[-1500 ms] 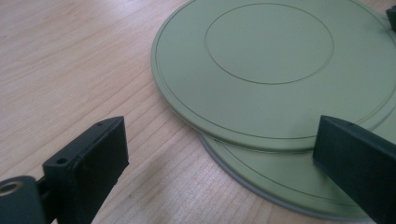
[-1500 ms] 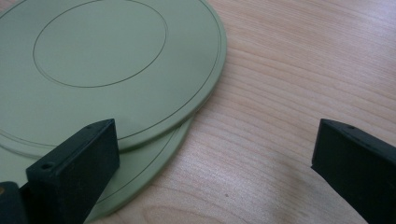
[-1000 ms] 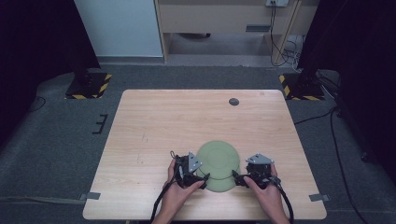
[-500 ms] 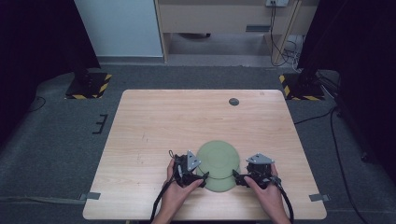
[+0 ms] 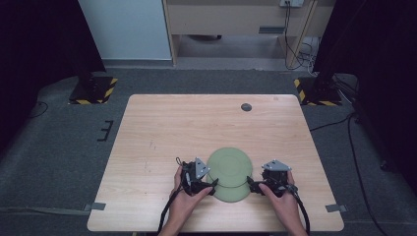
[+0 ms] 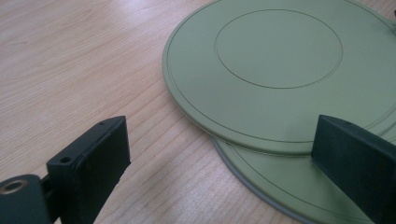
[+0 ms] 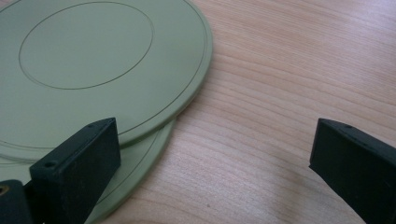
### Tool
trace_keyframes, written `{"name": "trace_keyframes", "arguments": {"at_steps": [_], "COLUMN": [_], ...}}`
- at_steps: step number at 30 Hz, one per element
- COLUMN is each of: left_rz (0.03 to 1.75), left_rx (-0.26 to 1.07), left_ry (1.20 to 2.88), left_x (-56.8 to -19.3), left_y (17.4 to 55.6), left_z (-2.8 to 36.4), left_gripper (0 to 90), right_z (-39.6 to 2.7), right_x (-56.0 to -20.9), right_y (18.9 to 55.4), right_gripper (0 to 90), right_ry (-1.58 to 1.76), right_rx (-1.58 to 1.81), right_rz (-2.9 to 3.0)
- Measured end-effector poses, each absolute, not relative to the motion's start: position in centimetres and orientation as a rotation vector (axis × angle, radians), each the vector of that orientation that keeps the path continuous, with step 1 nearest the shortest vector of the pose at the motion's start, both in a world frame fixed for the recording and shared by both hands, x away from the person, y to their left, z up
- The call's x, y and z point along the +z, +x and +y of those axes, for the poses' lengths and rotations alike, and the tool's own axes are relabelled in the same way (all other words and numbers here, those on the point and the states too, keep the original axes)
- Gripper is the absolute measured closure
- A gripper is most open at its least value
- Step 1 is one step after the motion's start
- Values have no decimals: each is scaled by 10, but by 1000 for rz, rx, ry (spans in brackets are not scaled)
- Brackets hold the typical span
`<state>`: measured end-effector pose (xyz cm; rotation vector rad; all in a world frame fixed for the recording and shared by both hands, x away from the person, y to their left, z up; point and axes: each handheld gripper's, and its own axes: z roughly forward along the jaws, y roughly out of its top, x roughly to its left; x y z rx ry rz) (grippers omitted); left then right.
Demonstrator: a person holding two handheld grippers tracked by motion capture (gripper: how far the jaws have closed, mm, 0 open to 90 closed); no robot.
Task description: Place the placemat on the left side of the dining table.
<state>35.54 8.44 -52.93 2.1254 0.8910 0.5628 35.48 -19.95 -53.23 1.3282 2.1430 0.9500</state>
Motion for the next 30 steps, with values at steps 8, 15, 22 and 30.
{"name": "trace_keyframes", "arguments": {"at_steps": [8,15,22,30], "left_rz": [900,876,904,975], "left_rx": [564,583,505,320], "left_ry": [2119,2109,2067,2086], "left_x": [-530,-527,-513,-519], "left_y": [357,359,375,403], "left_z": [84,86,84,76], "left_gripper": [18,53,66,59], "right_z": [-199,-199,-201,-198], "right_x": [-533,-534,-532,-530], "right_y": [357,358,358,360], "right_gripper": [8,7,37,50], "right_ry": [1338,1340,1345,1338], "right_rx": [953,959,987,1013], "right_rz": [2130,2120,2120,2114]}}
